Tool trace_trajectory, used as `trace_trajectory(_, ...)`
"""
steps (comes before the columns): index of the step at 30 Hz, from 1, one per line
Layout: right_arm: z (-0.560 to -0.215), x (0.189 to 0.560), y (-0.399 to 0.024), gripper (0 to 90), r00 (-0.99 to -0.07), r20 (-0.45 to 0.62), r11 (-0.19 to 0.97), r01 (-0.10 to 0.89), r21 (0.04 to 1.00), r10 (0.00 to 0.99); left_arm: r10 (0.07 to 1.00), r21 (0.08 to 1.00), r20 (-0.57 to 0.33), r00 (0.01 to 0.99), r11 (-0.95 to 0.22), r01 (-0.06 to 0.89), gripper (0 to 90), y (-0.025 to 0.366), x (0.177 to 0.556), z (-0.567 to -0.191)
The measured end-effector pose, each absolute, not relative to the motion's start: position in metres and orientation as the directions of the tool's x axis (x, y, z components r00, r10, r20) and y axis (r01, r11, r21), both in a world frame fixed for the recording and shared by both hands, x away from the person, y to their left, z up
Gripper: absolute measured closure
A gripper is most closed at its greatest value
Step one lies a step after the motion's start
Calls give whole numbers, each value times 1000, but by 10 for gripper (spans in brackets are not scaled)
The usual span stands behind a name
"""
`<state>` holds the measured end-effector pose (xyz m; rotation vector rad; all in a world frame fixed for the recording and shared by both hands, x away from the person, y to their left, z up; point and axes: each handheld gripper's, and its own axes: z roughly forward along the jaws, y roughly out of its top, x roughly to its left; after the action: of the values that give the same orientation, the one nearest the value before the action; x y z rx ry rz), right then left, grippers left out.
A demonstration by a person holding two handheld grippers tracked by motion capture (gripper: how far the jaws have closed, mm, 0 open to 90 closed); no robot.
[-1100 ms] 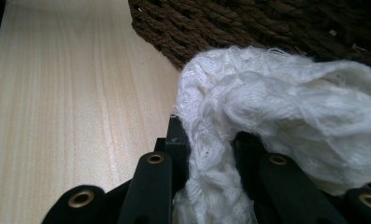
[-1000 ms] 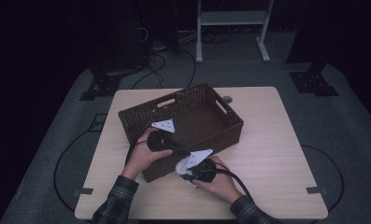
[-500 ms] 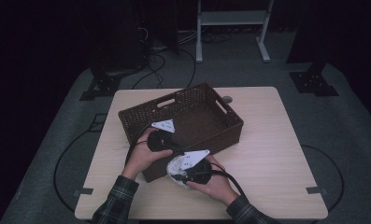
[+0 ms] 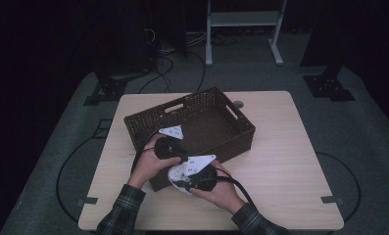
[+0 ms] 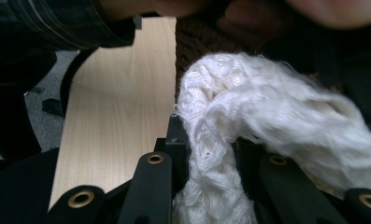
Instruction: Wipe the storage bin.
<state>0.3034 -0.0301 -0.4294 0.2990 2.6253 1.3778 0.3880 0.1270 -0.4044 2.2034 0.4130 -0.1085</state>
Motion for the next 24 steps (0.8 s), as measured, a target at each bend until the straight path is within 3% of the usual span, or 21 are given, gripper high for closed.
trace_trajectory(24,-473,316,-28,730,-966,-11,637,161,754,256,262,753,-227,938,-563,339,760,126,387,-404)
